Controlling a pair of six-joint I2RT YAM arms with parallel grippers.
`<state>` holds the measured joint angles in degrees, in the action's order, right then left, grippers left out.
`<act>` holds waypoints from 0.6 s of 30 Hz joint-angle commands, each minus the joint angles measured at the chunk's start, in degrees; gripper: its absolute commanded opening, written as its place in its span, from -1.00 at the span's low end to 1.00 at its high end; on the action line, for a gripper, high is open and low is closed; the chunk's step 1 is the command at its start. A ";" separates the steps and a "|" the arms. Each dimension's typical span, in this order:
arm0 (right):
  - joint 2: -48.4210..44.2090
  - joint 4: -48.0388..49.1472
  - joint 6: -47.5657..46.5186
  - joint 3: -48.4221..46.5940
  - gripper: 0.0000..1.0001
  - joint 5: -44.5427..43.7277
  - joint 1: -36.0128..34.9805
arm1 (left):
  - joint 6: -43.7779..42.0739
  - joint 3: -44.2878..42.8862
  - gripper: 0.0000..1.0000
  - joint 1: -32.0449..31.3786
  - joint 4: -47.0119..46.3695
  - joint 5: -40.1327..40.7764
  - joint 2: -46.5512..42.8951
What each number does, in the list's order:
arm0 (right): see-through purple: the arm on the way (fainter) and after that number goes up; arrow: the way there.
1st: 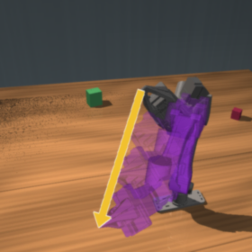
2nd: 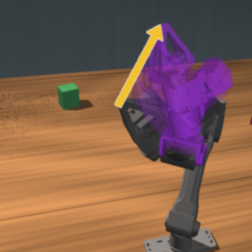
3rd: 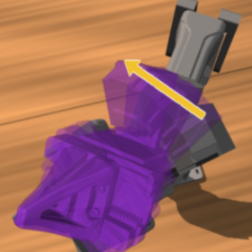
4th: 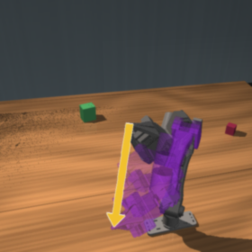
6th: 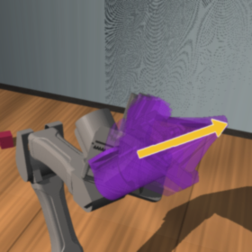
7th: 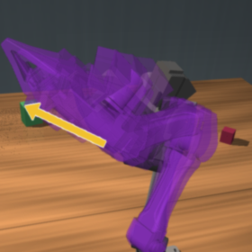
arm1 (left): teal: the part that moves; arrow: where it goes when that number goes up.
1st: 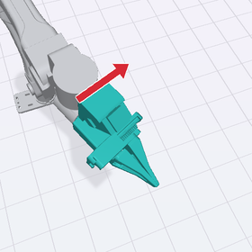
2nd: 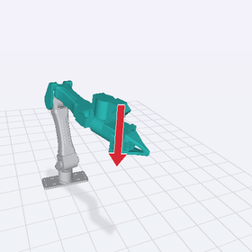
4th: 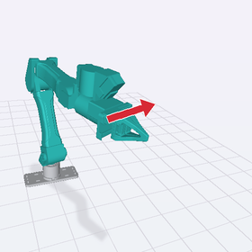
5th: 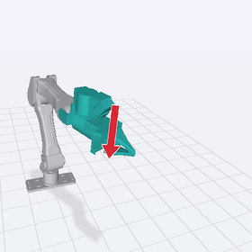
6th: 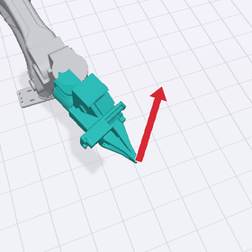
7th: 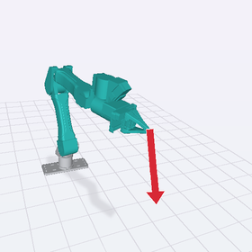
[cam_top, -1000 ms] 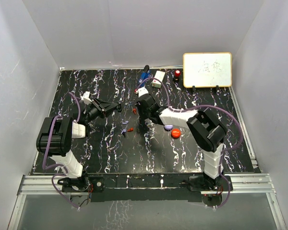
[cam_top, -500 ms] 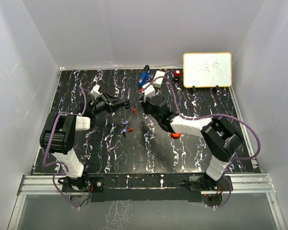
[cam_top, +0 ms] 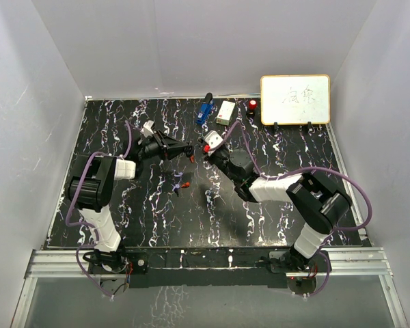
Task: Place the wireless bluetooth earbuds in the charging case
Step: Place the earbud in the charging case.
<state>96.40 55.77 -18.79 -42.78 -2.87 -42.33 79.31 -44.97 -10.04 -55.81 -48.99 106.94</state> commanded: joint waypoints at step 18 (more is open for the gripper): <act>7.13 21.33 -25.01 0.11 -1.00 14.69 0.81 | -3.46 -6.77 -1.00 -0.96 10.64 -5.74 -0.62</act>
<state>101.95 70.67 -39.11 -42.57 8.43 -42.22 75.92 -49.60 -10.90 -46.06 -52.29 107.39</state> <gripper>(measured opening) 0.152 0.239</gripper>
